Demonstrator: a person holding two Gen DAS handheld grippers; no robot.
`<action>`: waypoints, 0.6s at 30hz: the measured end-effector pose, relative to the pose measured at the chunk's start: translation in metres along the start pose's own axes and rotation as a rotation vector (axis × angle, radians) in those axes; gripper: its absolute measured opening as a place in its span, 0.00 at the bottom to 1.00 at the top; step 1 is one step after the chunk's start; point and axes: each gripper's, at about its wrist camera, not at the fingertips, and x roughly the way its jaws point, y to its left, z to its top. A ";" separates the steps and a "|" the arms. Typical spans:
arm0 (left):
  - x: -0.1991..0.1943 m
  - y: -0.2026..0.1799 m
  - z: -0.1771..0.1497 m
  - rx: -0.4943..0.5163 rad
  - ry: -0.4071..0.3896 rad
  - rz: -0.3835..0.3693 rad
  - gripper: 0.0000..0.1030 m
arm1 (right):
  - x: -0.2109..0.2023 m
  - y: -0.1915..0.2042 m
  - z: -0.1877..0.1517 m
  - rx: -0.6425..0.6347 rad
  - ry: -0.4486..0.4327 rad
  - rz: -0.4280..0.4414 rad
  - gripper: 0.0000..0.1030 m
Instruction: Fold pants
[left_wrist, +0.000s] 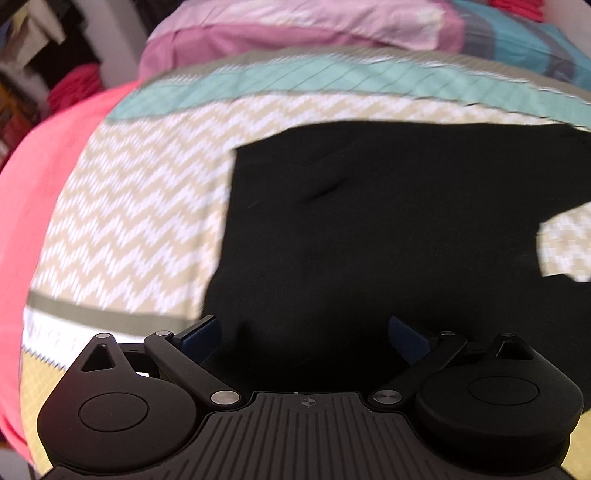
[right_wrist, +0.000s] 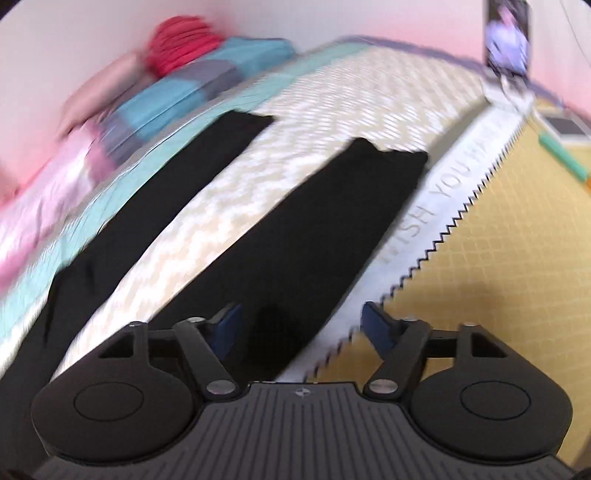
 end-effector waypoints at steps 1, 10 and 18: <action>-0.002 -0.010 0.002 0.015 -0.007 -0.022 1.00 | 0.006 -0.004 0.004 0.030 0.000 0.011 0.64; 0.021 -0.081 -0.015 0.186 0.064 -0.126 1.00 | -0.010 -0.032 0.011 0.077 -0.077 -0.061 0.09; 0.027 -0.069 -0.014 0.149 0.075 -0.154 1.00 | -0.028 -0.051 0.004 0.129 -0.119 -0.176 0.28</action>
